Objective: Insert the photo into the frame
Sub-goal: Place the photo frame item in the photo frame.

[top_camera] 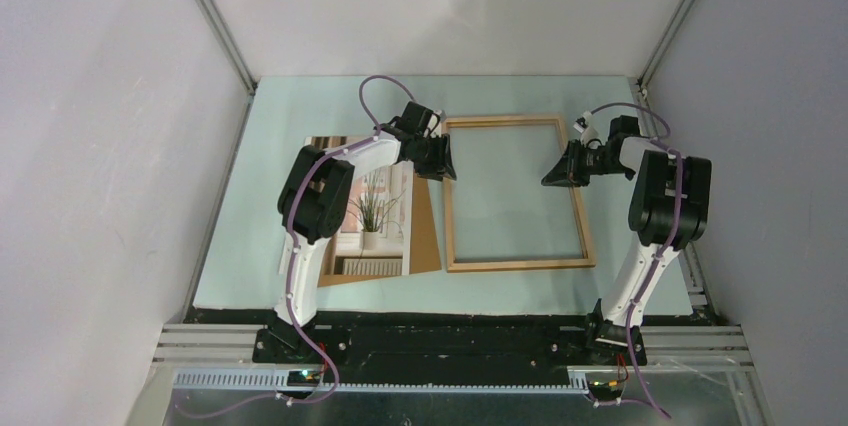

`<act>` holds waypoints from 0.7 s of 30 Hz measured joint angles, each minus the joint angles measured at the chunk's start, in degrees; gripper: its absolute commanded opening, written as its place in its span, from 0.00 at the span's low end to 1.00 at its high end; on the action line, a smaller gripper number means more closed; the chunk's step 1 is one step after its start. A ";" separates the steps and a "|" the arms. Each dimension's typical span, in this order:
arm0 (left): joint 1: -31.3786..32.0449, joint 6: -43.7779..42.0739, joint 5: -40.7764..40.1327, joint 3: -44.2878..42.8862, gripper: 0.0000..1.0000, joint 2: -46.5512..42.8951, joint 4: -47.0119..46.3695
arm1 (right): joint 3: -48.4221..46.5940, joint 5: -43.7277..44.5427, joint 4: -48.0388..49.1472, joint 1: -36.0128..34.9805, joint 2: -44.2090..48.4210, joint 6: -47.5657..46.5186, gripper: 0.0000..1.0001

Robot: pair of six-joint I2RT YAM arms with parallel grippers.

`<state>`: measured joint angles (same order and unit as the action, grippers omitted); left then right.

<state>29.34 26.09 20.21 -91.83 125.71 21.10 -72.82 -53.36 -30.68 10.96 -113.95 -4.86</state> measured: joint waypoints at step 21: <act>0.09 0.44 1.51 0.00 0.62 -0.02 -0.92 | -0.61 1.46 -0.15 0.28 -0.94 -0.13 0.38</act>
<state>29.43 26.52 21.71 -91.83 125.69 20.18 -73.43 -51.90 -30.83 11.25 -114.89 -4.99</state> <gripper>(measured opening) 0.609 0.385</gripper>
